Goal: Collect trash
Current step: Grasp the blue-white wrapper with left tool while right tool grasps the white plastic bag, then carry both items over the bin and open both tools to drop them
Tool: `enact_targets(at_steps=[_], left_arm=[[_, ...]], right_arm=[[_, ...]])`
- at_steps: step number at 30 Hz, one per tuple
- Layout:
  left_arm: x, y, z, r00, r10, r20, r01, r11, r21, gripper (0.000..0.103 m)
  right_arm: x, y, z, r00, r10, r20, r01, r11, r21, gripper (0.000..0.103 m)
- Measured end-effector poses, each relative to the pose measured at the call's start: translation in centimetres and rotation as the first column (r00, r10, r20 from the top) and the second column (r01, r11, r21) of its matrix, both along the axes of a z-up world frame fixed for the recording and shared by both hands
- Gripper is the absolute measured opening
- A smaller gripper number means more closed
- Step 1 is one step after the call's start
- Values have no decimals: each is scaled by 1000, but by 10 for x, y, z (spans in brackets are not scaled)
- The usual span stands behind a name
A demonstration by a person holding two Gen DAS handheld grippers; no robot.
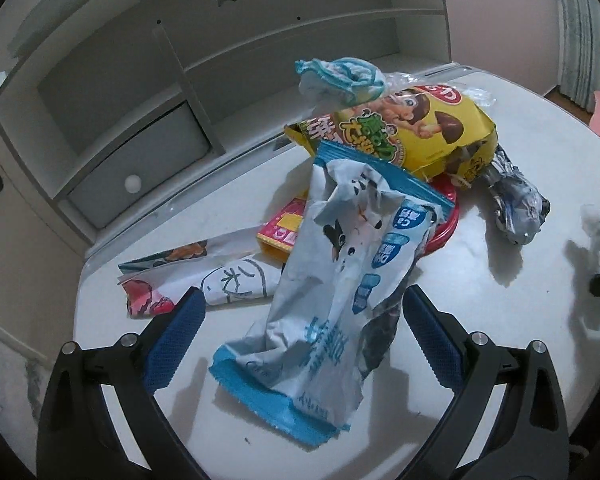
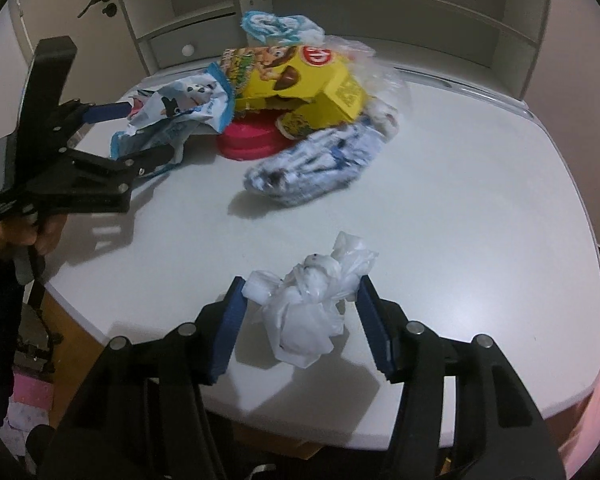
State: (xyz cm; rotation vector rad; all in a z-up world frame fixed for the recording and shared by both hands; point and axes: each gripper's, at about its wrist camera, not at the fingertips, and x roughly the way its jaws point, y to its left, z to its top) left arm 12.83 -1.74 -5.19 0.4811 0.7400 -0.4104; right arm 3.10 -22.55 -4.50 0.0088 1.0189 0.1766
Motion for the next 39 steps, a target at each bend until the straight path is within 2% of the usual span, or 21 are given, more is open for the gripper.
enact_targets(at_steps=[2, 4, 5, 7, 9, 13, 18, 22, 26, 30, 34, 37, 39], left_arm=[[-2, -2, -1, 1000, -1, -4, 1, 1000, -8, 90], [-3, -4, -3, 999, -7, -37, 7, 1000, -10, 57], [-4, -5, -3, 999, 1, -46, -1, 1000, -9, 51], [-6, -5, -2, 998, 20, -52, -21, 1000, -20, 31], [-10, -4, 4, 998, 48, -46, -50, 998, -25, 21], [-27, -4, 24, 996, 92, -10, -92, 995, -45, 17], [-55, -27, 58, 994, 105, 35, -101, 991, -90, 15], [-76, -80, 78, 999, 22, 46, -15, 989, -150, 15], [-111, -158, 81, 991, -126, 41, 132, 971, -199, 15], [-156, -252, 65, 951, -310, -1, 301, 924, -235, 15], [-203, -337, 36, 879, -472, -72, 438, 856, -274, 15], [-232, -387, 8, 833, -543, -104, 504, 823, -264, 15], [-244, -414, -15, 800, -580, -152, 535, 805, -258, 15]], right_arm=[[-7, -9, 0, 1000, -9, 0, 9, 1000, 1, 55], [-12, -19, 1, 1000, -19, 1, 19, 1000, 1, 55], [-15, -22, 2, 1000, -22, 3, 22, 1000, 3, 55], [-20, -31, 4, 999, -33, 10, 33, 999, 4, 55], [-29, -45, 7, 999, -50, 20, 50, 999, 7, 55], [-47, -76, 19, 994, -101, 50, 100, 995, 12, 55], [-85, -148, 37, 967, -236, 99, 235, 972, 20, 55], [-118, -216, 38, 921, -373, 109, 373, 927, 24, 55], [-162, -294, 19, 849, -520, 94, 521, 853, 18, 55], [-202, -352, -12, 789, -612, 53, 612, 790, 26, 55], [-233, -398, -42, 736, -677, 11, 676, 735, 40, 55], [-247, -428, -66, 705, -709, -12, 709, 704, 38, 55], [-250, -440, -82, 691, -722, -30, 722, 690, 46, 55]])
